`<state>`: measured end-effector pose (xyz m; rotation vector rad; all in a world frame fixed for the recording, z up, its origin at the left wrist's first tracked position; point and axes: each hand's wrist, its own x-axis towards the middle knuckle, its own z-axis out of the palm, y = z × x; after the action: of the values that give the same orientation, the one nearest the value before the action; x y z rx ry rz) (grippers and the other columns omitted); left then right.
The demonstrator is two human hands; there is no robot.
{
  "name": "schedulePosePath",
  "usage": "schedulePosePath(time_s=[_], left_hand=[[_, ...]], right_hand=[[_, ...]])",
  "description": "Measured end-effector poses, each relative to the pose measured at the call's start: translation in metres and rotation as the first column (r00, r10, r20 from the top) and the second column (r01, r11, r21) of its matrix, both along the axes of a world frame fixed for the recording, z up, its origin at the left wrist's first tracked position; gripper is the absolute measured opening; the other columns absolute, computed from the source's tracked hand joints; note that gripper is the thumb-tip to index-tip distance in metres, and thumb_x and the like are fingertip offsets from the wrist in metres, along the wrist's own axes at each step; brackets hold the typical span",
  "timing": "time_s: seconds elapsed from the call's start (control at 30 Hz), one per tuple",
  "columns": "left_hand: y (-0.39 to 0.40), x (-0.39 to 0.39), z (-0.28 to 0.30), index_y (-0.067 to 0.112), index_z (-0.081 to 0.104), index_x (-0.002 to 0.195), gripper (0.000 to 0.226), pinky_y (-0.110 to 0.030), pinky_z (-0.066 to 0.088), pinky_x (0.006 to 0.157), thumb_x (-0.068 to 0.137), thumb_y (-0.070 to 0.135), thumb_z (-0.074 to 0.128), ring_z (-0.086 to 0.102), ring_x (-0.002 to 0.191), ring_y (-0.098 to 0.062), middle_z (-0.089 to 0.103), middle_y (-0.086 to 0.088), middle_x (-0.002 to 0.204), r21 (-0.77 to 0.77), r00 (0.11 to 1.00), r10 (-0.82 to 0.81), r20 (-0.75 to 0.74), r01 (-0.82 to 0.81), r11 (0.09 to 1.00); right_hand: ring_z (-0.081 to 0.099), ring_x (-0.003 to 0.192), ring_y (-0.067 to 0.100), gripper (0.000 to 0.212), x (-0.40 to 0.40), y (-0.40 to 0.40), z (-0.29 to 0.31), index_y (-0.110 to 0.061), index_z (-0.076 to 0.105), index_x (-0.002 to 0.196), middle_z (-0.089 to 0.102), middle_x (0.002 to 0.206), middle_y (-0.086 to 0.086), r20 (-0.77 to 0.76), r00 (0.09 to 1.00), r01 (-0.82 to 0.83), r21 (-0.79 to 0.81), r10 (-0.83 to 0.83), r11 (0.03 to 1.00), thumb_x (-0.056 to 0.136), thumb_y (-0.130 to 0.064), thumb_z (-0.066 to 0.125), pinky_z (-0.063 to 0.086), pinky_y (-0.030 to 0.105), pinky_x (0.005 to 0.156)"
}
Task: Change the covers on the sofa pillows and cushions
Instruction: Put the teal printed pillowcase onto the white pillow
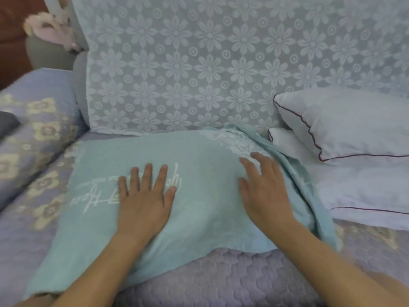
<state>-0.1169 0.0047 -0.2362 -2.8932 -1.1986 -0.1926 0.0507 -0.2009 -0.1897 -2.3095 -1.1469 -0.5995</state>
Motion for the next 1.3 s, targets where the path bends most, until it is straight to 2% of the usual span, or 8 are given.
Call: schedulePosePath(time_s=[0.1, 0.23, 0.43, 0.7, 0.93, 1.03, 1.17, 1.3], left_hand=[[0.001, -0.007, -0.003, 0.034, 0.022, 0.16, 0.067, -0.06, 0.009, 0.122, 0.1, 0.062, 0.01, 0.021, 0.152, -0.039, 0.028, -0.008, 0.165, 0.02, 1.0, -0.001, 0.019, 0.0, 1.0], [0.011, -0.022, -0.01, 0.036, 0.023, 0.16, 0.068, -0.059, 0.014, 0.121, 0.099, 0.065, 0.012, 0.024, 0.151, -0.039, 0.03, -0.01, 0.164, 0.034, 0.999, 0.025, 0.02, -0.025, 0.999], [0.03, -0.013, -0.002, 0.043, 0.032, 0.152, 0.075, -0.054, 0.02, 0.118, 0.09, 0.075, 0.004, 0.029, 0.148, -0.029, 0.037, 0.001, 0.159, -0.086, 0.995, 0.094, -0.014, -0.095, 0.992], [0.067, 0.082, -0.001, 0.016, 0.063, 0.078, 0.059, -0.043, 0.051, 0.068, 0.101, 0.051, 0.022, 0.063, 0.082, -0.035, 0.063, -0.009, 0.081, 0.017, 1.0, 0.023, 0.014, -0.023, 1.0], [0.06, 0.07, -0.022, 0.01, 0.059, 0.079, 0.047, -0.048, 0.047, 0.066, 0.1, 0.042, 0.031, 0.06, 0.078, -0.037, 0.056, -0.013, 0.077, -0.086, 0.989, 0.069, -0.134, -0.081, 0.993], [0.045, 0.077, 0.046, 0.003, 0.064, 0.094, 0.04, -0.055, 0.054, 0.072, 0.088, 0.034, 0.039, 0.062, 0.088, -0.042, 0.062, -0.021, 0.093, -0.259, 0.969, 0.124, -0.213, -0.179, 0.949], [-0.047, 0.081, 0.223, 0.026, 0.062, 0.119, 0.041, -0.04, 0.05, 0.089, 0.085, 0.046, 0.056, 0.054, 0.105, -0.018, 0.057, 0.004, 0.115, -0.486, 0.977, -0.004, 0.214, 0.11, 0.867], [-0.127, 0.083, 0.353, 0.033, 0.054, 0.139, 0.095, -0.046, 0.054, 0.09, 0.06, 0.084, 0.051, 0.052, 0.115, -0.022, 0.052, 0.002, 0.128, -0.596, 0.99, -0.009, 0.139, 0.091, 0.798]], right_hand=[[0.022, 0.148, 0.029, 0.057, 0.004, 0.054, -0.008, -0.026, 0.043, 0.148, 0.03, 0.16, 0.006, -0.082, 0.949, -0.313, -0.321, 0.303, 0.894, 0.101, -0.053, 0.026, 0.017, 0.045, 0.123], [0.024, 0.146, 0.039, 0.065, 0.146, 0.043, -0.027, -0.022, 0.034, 0.151, 0.023, 0.161, 0.018, -0.193, 0.905, 0.168, -0.658, -0.38, 0.734, 0.098, -0.048, 0.007, 0.018, 0.051, 0.119], [0.031, 0.141, 0.04, 0.071, 0.198, 0.062, -0.018, -0.02, 0.024, 0.154, 0.032, 0.155, 0.02, -0.438, 0.715, 0.274, -0.541, -0.545, 0.795, 0.095, -0.058, 0.029, 0.026, 0.049, 0.116], [0.037, 0.143, 0.033, 0.106, 0.229, 0.083, -0.063, -0.009, 0.025, 0.156, 0.032, 0.159, 0.013, -0.749, 0.452, 0.251, -0.415, -0.485, 0.874, 0.081, -0.082, 0.043, 0.031, 0.044, 0.117], [0.05, 0.132, 0.033, 0.096, 0.205, 0.076, -0.045, -0.006, 0.037, 0.149, 0.046, 0.149, 0.015, -0.772, 0.38, 0.209, -0.465, -0.51, 0.86, 0.084, -0.076, 0.046, 0.039, 0.04, 0.109], [0.053, 0.127, 0.034, 0.073, 0.187, 0.058, 0.027, -0.004, 0.048, 0.141, 0.051, 0.145, 0.017, -0.811, 0.273, 0.189, -0.483, -0.518, 0.855, 0.093, -0.06, 0.045, 0.042, 0.036, 0.106], [0.058, 0.119, 0.038, 0.051, 0.164, 0.051, 0.161, -0.001, 0.055, 0.131, 0.059, 0.134, 0.021, -0.92, 0.023, 0.274, -0.37, -0.391, 0.888, 0.095, -0.037, 0.062, 0.048, 0.046, 0.103], [0.068, 0.095, 0.041, 0.023, 0.106, 0.069, 0.29, 0.005, 0.06, 0.109, 0.068, 0.107, 0.026, -0.951, -0.266, 0.348, -0.245, -0.155, 0.905, 0.093, -0.011, 0.065, 0.058, 0.056, 0.083]])
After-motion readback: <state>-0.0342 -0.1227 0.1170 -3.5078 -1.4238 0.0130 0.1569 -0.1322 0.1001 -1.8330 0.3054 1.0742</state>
